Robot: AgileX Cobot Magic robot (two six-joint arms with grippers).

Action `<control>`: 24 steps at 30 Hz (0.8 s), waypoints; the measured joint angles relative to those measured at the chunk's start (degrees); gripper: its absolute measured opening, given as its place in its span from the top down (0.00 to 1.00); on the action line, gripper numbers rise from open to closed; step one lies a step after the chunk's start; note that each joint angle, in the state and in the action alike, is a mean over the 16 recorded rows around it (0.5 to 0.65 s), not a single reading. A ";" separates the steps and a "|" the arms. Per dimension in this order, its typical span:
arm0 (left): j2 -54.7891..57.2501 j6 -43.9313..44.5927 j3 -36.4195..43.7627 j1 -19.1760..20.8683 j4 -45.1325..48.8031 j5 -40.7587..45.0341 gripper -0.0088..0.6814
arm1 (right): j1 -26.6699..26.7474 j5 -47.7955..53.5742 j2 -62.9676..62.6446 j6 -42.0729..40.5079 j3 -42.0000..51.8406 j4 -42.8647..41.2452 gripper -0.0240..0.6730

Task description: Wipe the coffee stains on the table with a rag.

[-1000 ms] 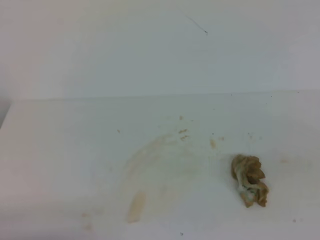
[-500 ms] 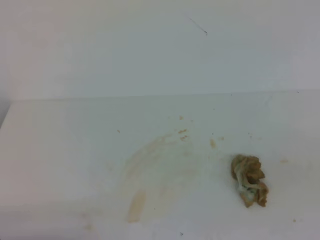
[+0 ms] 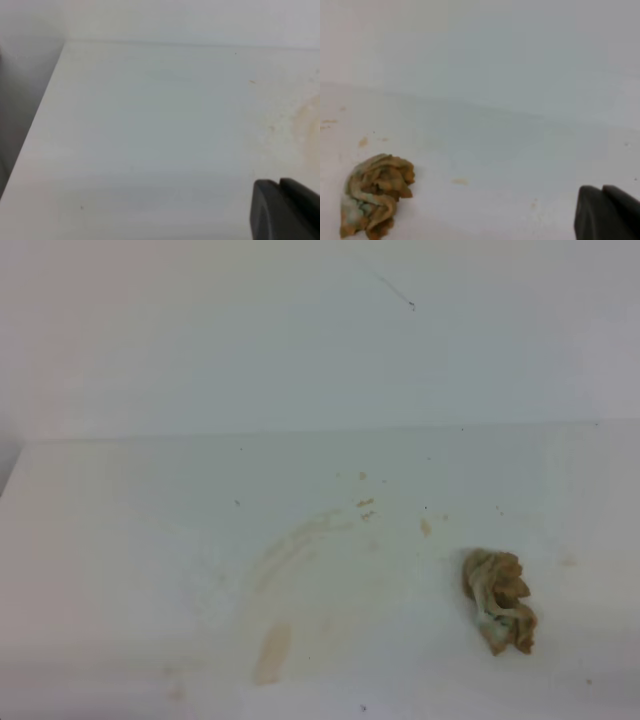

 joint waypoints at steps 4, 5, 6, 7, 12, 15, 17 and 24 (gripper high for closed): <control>0.00 0.00 -0.13 0.00 0.00 0.00 0.99 | -0.03 1.87 -0.91 0.06 2.36 0.43 0.97; 0.00 0.00 -0.13 0.00 0.00 0.00 0.99 | -0.03 2.42 -0.98 0.07 2.68 0.51 0.97; 0.00 0.00 -0.13 0.00 0.00 0.00 0.99 | -0.03 2.96 -1.00 0.08 2.92 0.55 0.97; 0.00 0.00 -0.13 0.00 0.00 0.00 0.99 | -0.03 3.51 -1.02 0.08 3.08 0.56 0.97; 0.00 0.00 -0.13 0.00 0.00 0.00 0.99 | -0.03 5.68 -1.09 0.08 3.39 0.58 0.97; 0.00 0.00 -0.27 0.00 0.00 0.00 0.99 | -0.03 6.07 -1.05 0.07 3.51 0.58 0.97; 0.00 0.00 -0.27 0.00 0.00 0.00 0.99 | -0.03 6.12 -0.98 0.05 3.52 0.58 0.97; 0.00 0.00 0.00 0.00 0.00 0.00 0.99 | -0.03 6.12 -0.66 0.01 3.52 0.58 0.97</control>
